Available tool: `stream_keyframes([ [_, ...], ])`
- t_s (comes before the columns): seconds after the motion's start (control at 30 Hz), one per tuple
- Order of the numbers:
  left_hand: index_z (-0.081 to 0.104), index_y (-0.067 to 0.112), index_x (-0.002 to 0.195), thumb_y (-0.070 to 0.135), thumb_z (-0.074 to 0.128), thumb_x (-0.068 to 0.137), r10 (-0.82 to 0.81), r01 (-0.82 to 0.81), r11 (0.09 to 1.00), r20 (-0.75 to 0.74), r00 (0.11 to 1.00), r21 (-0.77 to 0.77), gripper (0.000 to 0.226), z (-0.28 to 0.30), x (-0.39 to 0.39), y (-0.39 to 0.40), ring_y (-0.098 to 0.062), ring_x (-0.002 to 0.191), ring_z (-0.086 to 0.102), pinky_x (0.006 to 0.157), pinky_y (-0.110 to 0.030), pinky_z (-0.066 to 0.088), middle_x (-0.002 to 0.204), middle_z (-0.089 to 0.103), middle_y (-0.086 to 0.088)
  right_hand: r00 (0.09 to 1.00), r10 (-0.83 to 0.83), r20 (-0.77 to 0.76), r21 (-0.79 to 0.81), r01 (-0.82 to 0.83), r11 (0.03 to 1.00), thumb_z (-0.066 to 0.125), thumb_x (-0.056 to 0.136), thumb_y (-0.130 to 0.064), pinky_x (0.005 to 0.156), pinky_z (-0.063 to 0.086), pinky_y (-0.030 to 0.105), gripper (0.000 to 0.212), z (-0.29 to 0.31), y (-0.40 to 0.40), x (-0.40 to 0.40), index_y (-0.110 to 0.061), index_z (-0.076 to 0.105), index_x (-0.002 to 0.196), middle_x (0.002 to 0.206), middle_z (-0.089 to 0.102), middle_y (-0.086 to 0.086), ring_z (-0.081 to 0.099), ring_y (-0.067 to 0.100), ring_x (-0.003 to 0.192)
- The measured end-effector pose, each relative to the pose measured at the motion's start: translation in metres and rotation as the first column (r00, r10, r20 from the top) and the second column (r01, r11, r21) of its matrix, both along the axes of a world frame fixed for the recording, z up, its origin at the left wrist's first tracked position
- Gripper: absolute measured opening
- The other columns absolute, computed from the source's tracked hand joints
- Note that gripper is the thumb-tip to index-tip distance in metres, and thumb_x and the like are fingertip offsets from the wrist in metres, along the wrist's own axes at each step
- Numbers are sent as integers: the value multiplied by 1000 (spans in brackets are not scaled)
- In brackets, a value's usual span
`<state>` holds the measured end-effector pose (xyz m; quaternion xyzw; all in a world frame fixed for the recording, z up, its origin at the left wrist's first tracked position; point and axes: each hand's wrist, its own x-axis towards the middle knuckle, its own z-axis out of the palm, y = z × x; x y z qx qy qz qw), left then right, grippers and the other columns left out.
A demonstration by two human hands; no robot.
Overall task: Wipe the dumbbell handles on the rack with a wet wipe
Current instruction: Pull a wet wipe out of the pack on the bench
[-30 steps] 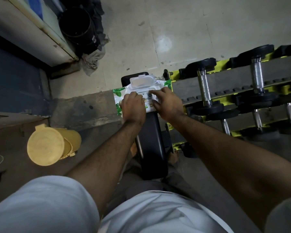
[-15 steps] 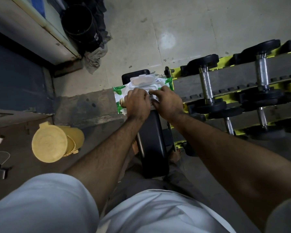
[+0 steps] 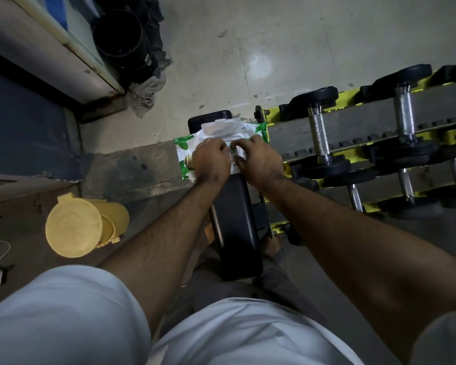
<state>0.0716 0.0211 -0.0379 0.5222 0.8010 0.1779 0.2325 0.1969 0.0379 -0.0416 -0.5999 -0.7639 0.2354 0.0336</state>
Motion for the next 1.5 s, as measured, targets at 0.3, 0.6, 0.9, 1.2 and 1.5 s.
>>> stream_keyframes([
  [0.3,65,4,83,12,66,88,-64,40,986,150,987,160,10,3,-14,-17,-18,80,52,73,-35,43,84,64,-8,999,-18,44,-32,19,999,62,94,-31,68,54,38,31,5,-1,-6,-36,54,123,116,54,5,61,25,96],
  [0.6,71,9,85,16,64,90,-196,190,980,177,965,50,11,0,-27,-1,-23,86,61,73,-32,44,87,69,-6,990,80,116,29,-84,996,60,98,-29,74,53,36,48,3,-5,5,-40,50,143,121,55,6,56,23,105],
  [0.9,64,23,74,7,67,90,-68,52,998,579,813,45,23,22,-49,-17,-9,70,56,72,-31,50,72,62,8,979,70,193,-79,-56,995,55,100,-27,85,56,46,51,14,-6,-5,-41,42,148,129,48,10,53,28,114],
  [1.2,57,7,68,-5,46,83,106,-152,988,822,560,-24,22,72,-56,-16,-15,62,52,60,-26,45,68,53,-4,962,129,242,-257,-65,964,52,99,-37,96,48,46,58,34,-1,-13,-38,31,153,142,40,16,46,34,127],
  [1.5,52,13,64,17,47,66,76,-218,974,817,572,62,7,103,-62,-10,-20,70,43,60,-28,38,68,46,-2,942,-86,-325,-284,-10,959,76,75,-37,88,54,37,61,60,-6,-18,-21,63,132,121,68,5,65,22,105],
])
